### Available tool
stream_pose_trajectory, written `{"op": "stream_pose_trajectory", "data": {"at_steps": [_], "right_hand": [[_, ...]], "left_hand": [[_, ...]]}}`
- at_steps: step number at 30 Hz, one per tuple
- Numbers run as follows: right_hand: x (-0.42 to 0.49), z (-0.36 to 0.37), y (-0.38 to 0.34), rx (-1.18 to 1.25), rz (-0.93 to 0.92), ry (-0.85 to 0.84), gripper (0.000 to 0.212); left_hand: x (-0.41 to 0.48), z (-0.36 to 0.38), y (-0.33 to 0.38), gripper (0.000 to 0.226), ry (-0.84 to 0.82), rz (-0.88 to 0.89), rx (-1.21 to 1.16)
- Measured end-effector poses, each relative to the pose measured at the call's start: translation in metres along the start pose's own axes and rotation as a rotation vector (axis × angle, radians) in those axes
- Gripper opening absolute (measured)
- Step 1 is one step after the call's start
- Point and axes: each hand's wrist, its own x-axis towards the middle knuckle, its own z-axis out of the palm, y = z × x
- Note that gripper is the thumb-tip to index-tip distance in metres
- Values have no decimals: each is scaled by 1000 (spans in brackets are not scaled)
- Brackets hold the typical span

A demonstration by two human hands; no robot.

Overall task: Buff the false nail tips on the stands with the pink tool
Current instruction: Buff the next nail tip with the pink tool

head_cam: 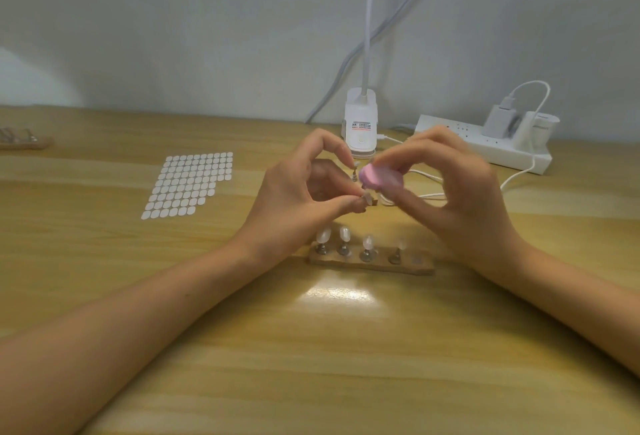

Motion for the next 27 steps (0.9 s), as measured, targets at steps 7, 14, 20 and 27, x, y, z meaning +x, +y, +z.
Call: {"op": "stream_pose_trajectory", "data": {"at_steps": [7, 14, 20, 27], "right_hand": [[0, -2, 4, 7, 47, -7, 16], [1, -3, 7, -18, 89, -11, 15], [0, 4, 3, 15, 23, -83, 17], [0, 6, 0, 12, -15, -66, 19]], "left_hand": [[0, -1, 1, 36, -13, -23, -27], [0, -1, 1, 38, -8, -24, -41], [1, -2, 0, 36, -10, -25, -36], [2, -2, -2, 35, -10, -16, -72]]}}
